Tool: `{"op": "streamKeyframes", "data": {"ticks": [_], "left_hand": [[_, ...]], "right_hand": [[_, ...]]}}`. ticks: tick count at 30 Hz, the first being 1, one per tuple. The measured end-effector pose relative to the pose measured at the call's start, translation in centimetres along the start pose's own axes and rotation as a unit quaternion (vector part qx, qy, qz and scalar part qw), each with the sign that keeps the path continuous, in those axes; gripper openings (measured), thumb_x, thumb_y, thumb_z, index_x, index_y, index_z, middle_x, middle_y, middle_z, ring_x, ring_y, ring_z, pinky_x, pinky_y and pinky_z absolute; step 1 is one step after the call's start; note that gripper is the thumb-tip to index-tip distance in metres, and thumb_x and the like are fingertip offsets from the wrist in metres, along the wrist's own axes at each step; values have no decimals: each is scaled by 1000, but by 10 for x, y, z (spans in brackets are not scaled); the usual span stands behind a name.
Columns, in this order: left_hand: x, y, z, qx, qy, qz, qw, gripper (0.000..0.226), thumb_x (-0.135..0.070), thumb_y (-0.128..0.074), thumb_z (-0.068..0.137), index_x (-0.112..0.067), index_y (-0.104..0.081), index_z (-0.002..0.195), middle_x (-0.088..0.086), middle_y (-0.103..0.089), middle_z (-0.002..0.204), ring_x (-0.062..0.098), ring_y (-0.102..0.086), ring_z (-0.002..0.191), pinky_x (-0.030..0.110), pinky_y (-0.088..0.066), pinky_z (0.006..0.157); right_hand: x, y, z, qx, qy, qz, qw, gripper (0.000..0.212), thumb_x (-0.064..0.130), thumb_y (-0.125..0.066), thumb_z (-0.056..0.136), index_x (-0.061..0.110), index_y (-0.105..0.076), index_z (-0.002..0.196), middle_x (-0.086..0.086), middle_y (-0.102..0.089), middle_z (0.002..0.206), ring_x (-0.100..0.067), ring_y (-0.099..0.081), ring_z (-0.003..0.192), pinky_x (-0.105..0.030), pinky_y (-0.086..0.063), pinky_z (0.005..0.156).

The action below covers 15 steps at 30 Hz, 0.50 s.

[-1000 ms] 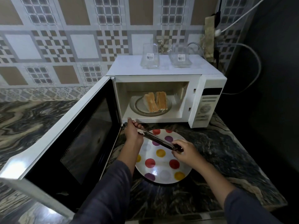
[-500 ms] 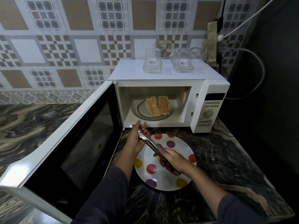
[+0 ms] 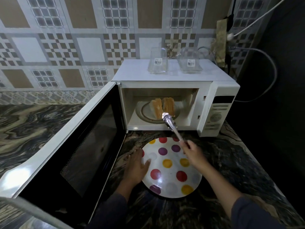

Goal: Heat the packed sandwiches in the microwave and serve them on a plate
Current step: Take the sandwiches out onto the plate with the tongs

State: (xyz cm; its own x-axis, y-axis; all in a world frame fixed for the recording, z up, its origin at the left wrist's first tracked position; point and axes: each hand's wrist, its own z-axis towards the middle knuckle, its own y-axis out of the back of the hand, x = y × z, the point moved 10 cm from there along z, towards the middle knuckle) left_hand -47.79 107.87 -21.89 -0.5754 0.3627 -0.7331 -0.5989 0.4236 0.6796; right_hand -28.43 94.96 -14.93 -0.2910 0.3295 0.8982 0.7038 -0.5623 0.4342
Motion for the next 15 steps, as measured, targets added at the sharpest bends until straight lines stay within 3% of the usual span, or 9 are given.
{"op": "streamKeyframes", "data": {"ticks": [3, 6, 9, 15], "left_hand": [[-2, -6, -1, -10, 1, 87, 996, 65, -40, -41, 95, -13, -16, 148, 4, -17, 157, 18, -16, 144, 35, -13, 119], [-11, -1, -8, -54, 4, 113, 992, 59, -37, -31, 97, -13, -14, 148, 4, -13, 158, 16, -12, 145, 29, -3, 119], [-10, -1, -10, -72, 14, 118, 990, 58, -36, -28, 97, -13, -14, 148, 3, -14, 158, 15, -12, 145, 27, -1, 117], [-7, 3, -12, -86, 11, 98, 991, 57, -34, -34, 97, -17, -15, 148, 0, -17, 157, 12, -15, 144, 21, -2, 115]], "right_hand": [[8, 22, 15, -69, 9, -67, 995, 33, 39, -50, 93, 8, -56, 84, -5, -57, 74, -24, -58, 73, -28, -39, 56], [17, 29, 28, -96, 10, -120, 988, 36, 44, -51, 91, 10, -57, 102, -5, -61, 93, -23, -58, 85, -27, -41, 62], [30, 19, 41, -88, 13, -191, 978, 46, 51, -49, 89, 18, -54, 121, -6, -61, 115, -27, -59, 102, -33, -48, 77], [62, -9, 65, -97, -9, -311, 945, 50, 46, -50, 90, 13, -46, 127, -8, -52, 125, -27, -56, 109, -30, -39, 69]]}}
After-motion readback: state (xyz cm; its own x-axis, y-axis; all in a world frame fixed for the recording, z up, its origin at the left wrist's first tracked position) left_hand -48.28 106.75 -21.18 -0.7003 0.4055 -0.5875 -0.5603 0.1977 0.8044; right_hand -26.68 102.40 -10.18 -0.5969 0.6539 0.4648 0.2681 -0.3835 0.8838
